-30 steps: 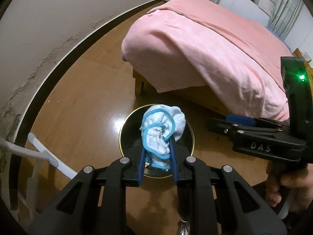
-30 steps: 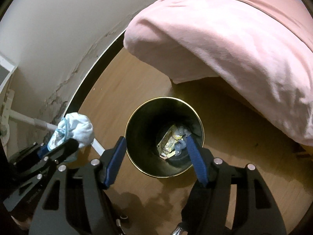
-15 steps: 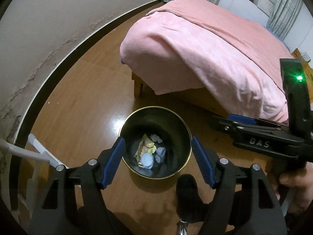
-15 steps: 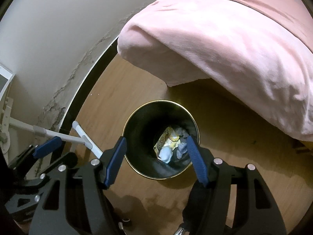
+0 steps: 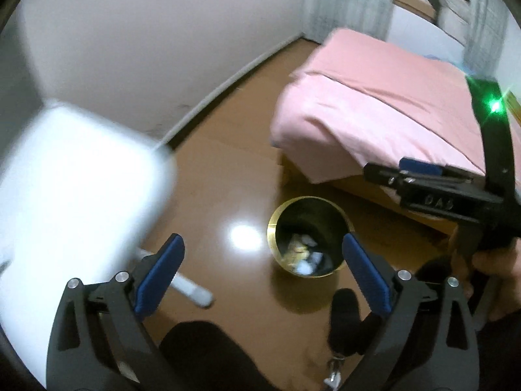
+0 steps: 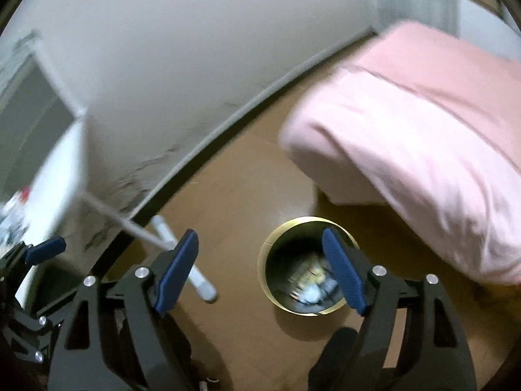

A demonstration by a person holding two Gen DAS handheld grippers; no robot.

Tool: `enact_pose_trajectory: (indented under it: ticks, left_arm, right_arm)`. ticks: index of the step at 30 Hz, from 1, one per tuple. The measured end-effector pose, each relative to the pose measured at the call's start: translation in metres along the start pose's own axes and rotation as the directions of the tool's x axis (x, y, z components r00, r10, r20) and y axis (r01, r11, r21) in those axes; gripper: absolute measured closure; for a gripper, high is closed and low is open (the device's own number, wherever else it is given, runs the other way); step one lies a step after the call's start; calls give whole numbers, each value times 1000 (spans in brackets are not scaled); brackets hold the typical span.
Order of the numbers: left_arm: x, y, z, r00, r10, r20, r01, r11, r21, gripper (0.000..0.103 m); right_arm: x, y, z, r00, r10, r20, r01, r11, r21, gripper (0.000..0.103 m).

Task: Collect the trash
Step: 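Move both tools back over the desk, then grasp the cream puff snack with right tool while left tool grasps blue-white wrapper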

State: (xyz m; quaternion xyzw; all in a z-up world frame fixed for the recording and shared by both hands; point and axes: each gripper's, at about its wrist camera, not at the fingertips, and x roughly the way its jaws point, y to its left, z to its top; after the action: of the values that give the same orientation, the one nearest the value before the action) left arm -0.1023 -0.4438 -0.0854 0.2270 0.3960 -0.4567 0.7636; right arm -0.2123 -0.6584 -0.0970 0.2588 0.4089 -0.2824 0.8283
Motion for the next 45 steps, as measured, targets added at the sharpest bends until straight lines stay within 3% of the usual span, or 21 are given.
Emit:
enact_pose_trajectory:
  ticks: [3,6,10,16,19,22,26,31,34,35,36,42,45]
  left_arm:
    - [-48,47,-19,996,74,53,-72,996,-56,8]
    - [-94,110,-48,981,179,77,-165,973,-164,7]
    - [-147,194,-100,947,316,56,-281,900,-332,7]
    - [-202,283,-179,908,418,-10,-355,758,-547,7]
    - [-219,311,-213,897,440,-46,-375,703,-604,7]
    - [-231,326,-237,894,443,-62,-379,676,-632,7]
    - [-231,334,-244,893,444,-75,-385,665,-640,7]
    - [-226,344,-245,900,431,-70,-376,684,-626,7]
    - [-219,348,-237,905,420,-60,-366,700,-614,7]
    - [-216,349,-234,907,417,-57,-362,704,-611,7]
    - [-213,351,-228,909,414,-52,-358,711,-605,7]
    - [-194,361,-198,913,406,-24,-347,747,-567,7]
    - [-179,363,-177,917,398,-13,-342,772,-535,7]
  right_arm:
    - [-22,79,11,993,115,26,-111,985,-134,26]
    - [-28,154,7,977,212,-5,-206,940,-272,24]
    - [-23,270,-22,932,335,-135,-359,817,-451,24]
    - [-17,397,-67,876,386,-289,-480,643,-597,24]
    - [-13,439,-77,856,392,-337,-514,590,-622,24]
    - [-7,472,-84,851,387,-355,-523,561,-641,24]
    - [12,510,-91,852,364,-376,-522,550,-652,24]
    - [30,530,-90,860,342,-378,-510,556,-656,26]
    - [35,535,-90,854,340,-393,-520,543,-660,45]
    - [39,537,-90,849,337,-408,-529,537,-657,66]
    - [39,535,-90,843,341,-416,-538,536,-650,70]
    - [19,508,-75,829,401,-390,-558,545,-626,73]
    - [11,491,-69,833,404,-378,-552,554,-624,73]
